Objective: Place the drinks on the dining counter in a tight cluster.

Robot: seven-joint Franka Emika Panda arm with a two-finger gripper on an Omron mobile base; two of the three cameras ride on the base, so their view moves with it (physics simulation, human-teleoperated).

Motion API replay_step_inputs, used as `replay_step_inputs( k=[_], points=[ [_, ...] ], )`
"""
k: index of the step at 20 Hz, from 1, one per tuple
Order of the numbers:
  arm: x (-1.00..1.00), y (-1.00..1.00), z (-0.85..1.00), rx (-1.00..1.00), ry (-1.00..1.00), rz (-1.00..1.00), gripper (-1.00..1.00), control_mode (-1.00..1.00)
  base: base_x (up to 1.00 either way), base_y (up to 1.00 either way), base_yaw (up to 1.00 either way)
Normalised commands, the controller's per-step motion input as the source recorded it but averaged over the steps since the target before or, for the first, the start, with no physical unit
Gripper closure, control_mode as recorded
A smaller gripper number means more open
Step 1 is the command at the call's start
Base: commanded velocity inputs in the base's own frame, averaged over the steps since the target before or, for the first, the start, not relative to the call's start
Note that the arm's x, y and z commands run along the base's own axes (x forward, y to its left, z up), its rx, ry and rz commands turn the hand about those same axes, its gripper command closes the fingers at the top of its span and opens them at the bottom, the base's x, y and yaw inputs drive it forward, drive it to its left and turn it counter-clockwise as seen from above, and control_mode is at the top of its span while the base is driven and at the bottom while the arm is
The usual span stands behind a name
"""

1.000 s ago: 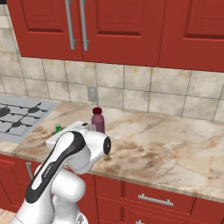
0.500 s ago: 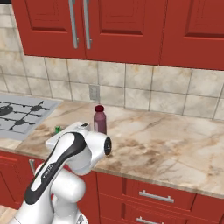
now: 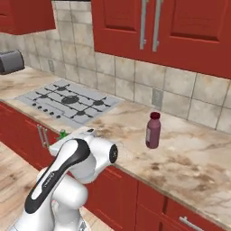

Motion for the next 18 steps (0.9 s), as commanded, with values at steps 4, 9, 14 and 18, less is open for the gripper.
replay_step_inputs(
  k=[4,9,14,18],
  points=[
    [0.0,0.0,0.0,0.0,0.0,0.0,1.0,1.0,-0.17,0.33,0.91],
    [0.0,0.0,0.0,0.0,0.0,0.0,1.0,1.0,-0.15,0.32,0.91],
    [0.0,0.0,0.0,0.0,0.0,0.0,1.0,1.0,-0.04,0.35,0.83],
    [0.0,0.0,0.0,0.0,0.0,0.0,1.0,1.0,0.02,0.28,0.78]
  ],
)
